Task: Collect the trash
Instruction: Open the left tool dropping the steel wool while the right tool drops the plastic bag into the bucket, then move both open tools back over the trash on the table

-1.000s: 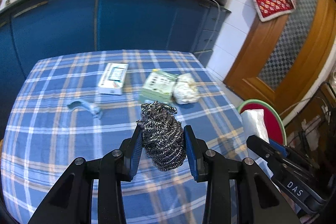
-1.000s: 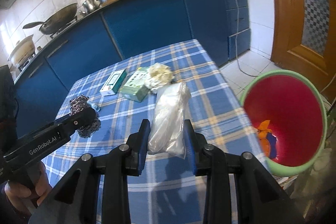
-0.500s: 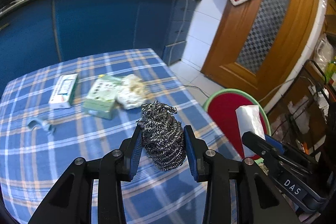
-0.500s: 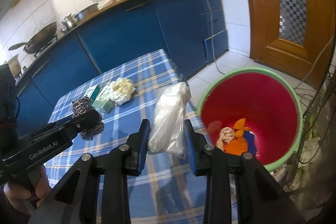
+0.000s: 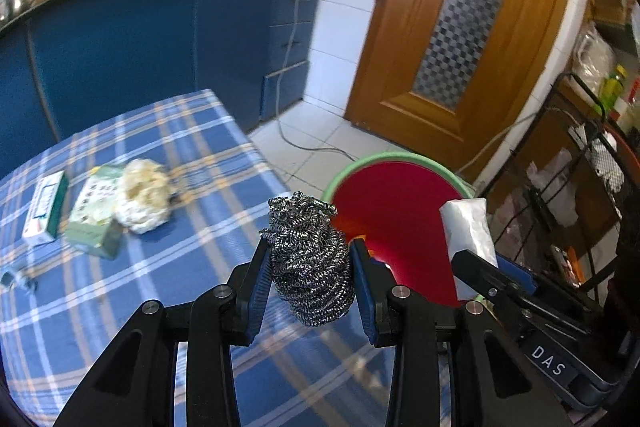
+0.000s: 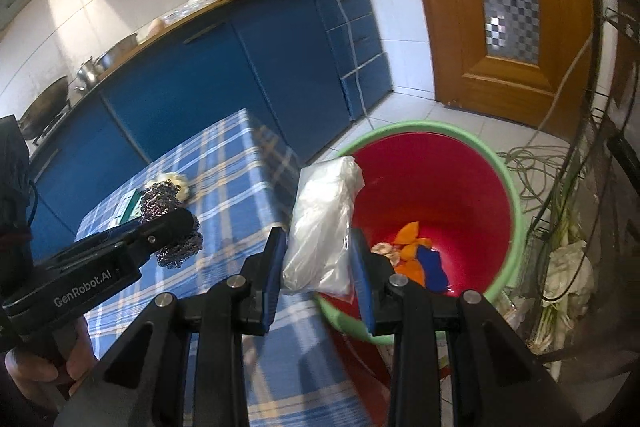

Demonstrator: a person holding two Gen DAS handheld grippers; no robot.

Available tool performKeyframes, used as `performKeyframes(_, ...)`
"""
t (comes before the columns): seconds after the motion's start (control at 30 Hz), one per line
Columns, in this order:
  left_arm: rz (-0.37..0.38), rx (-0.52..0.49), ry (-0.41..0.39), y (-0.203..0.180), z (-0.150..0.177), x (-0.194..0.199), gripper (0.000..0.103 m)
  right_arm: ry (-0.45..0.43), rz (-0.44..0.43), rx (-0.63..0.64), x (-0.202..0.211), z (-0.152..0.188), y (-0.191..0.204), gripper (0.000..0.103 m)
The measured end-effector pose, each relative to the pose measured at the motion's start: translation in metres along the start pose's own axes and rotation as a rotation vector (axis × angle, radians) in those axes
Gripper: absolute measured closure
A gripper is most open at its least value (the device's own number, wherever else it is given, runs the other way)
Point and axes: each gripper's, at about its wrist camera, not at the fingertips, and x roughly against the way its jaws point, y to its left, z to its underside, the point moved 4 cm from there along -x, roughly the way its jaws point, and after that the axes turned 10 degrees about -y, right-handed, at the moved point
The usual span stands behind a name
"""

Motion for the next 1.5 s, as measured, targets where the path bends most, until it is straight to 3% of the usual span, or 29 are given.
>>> performKeyframes(0.83,0.068,-0.087,0.110,-0.062,0.011,-0.070,0.063,0.055,0.089,-0.103,-0.025,0.013,-0.072,0.066)
performKeyframes(1.03,0.075,-0.094,0.102,-0.065,0.011,-0.071,0.056,0.062,0.085,-0.133,-0.027,0.015,-0.080,0.063)
performKeyframes(1.2,0.072,-0.088,0.091,-0.064,0.008,-0.069,0.055,0.047,0.090,-0.140,-0.025,0.014,-0.083,0.052)
performKeyframes(1.5,0.052,-0.065,0.069,-0.054,0.004,-0.057,0.055,0.035,0.093,-0.149,-0.019,0.012,-0.084,0.051)
